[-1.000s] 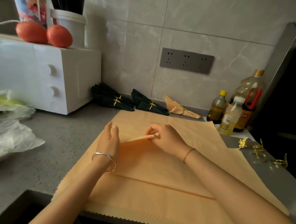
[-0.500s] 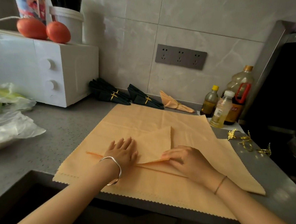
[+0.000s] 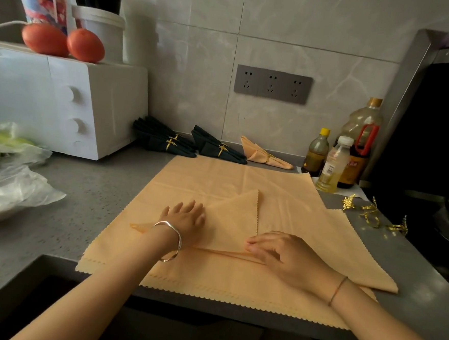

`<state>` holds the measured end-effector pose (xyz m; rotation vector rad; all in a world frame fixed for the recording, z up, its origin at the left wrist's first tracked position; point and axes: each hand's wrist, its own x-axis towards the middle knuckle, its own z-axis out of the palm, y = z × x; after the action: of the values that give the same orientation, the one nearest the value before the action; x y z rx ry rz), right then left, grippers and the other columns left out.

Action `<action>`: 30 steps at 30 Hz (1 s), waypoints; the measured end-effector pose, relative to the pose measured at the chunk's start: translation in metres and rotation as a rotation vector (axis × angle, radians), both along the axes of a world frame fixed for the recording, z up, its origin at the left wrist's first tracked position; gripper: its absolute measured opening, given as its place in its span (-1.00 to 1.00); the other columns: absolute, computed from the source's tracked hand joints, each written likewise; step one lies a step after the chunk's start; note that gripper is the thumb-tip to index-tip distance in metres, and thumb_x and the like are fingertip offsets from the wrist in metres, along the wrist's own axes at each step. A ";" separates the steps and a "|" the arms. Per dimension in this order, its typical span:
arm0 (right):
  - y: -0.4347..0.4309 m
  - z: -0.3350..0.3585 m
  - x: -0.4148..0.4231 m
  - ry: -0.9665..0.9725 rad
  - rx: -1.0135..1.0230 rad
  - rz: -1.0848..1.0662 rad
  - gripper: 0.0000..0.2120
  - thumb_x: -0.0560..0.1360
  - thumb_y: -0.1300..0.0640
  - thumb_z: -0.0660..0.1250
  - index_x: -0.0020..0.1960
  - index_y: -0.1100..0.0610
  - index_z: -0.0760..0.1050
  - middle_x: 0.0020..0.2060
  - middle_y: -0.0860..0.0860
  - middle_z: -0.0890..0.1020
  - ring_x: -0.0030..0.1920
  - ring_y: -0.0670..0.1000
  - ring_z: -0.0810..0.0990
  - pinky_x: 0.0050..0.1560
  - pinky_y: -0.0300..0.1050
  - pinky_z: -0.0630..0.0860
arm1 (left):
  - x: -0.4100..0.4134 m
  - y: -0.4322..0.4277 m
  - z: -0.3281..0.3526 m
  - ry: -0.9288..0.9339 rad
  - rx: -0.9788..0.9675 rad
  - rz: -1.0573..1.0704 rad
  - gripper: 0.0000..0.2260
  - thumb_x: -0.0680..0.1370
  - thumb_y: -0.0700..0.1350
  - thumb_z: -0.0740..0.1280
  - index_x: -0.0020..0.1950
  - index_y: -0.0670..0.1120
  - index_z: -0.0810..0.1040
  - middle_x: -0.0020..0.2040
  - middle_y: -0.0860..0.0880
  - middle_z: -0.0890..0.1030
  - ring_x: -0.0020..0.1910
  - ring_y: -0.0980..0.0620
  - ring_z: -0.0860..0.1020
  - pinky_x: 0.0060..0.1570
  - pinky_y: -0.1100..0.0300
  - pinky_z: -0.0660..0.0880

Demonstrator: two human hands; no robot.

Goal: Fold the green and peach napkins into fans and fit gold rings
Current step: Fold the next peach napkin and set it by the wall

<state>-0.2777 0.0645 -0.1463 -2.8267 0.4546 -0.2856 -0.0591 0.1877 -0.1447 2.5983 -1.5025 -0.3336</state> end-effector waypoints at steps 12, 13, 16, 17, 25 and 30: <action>-0.006 0.023 0.086 -0.127 0.069 -0.059 -0.67 0.63 0.09 0.09 0.33 0.06 0.45 0.31 -0.04 0.49 0.33 -0.06 0.40 0.36 -0.16 0.28 | 0.009 -0.002 -0.021 -0.123 -0.045 -0.073 -0.55 0.67 0.05 -0.17 0.56 0.08 -0.16 0.56 0.11 -0.12 0.54 0.06 -0.12 0.48 -0.01 -0.15; -0.005 0.022 0.098 -0.076 0.053 -0.048 -0.63 0.64 0.11 0.05 0.41 0.09 0.35 0.40 -0.02 0.39 0.41 -0.05 0.31 0.42 -0.17 0.18 | 0.010 -0.002 -0.021 -0.124 -0.043 -0.074 -0.54 0.67 0.05 -0.17 0.56 0.08 -0.16 0.56 0.11 -0.12 0.54 0.06 -0.12 0.48 -0.01 -0.16; -0.001 0.006 0.122 0.141 0.002 -0.039 -0.55 0.66 0.07 -0.08 0.53 0.10 0.04 0.52 -0.03 0.09 0.51 -0.07 0.02 0.48 -0.15 -0.09 | 0.009 -0.002 -0.021 -0.125 -0.048 -0.072 -0.54 0.67 0.05 -0.17 0.56 0.07 -0.16 0.56 0.12 -0.12 0.54 0.06 -0.13 0.48 0.00 -0.16; -0.001 0.000 0.124 0.197 -0.014 -0.037 -0.54 0.66 0.05 -0.12 0.55 0.09 -0.03 0.53 -0.04 0.02 0.52 -0.08 -0.04 0.48 -0.13 -0.14 | 0.009 -0.002 -0.021 -0.125 -0.051 -0.071 -0.54 0.67 0.05 -0.17 0.56 0.07 -0.16 0.56 0.12 -0.12 0.54 0.06 -0.13 0.48 0.00 -0.16; -0.029 -0.017 0.118 0.265 -0.023 -0.119 -0.47 0.64 -0.09 -0.20 0.55 0.07 -0.17 0.53 -0.07 -0.14 0.51 -0.13 -0.18 0.49 -0.10 -0.23 | 0.011 -0.004 -0.024 -0.138 -0.051 -0.077 -0.54 0.66 0.05 -0.18 0.55 0.07 -0.19 0.56 0.12 -0.14 0.54 0.05 -0.14 0.48 0.00 -0.16; -0.060 -0.015 0.114 0.270 -0.006 -0.220 -0.44 0.63 -0.13 -0.21 0.55 0.08 -0.18 0.54 -0.04 -0.13 0.52 -0.10 -0.17 0.49 -0.10 -0.22 | 0.010 -0.002 -0.023 -0.134 -0.053 -0.078 -0.54 0.66 0.05 -0.18 0.56 0.08 -0.18 0.56 0.11 -0.14 0.54 0.05 -0.13 0.48 0.01 -0.15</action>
<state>-0.1642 0.0042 -0.1616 -2.8328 0.8244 0.0569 -0.0491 0.1858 -0.1676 2.5719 -1.6348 -0.1268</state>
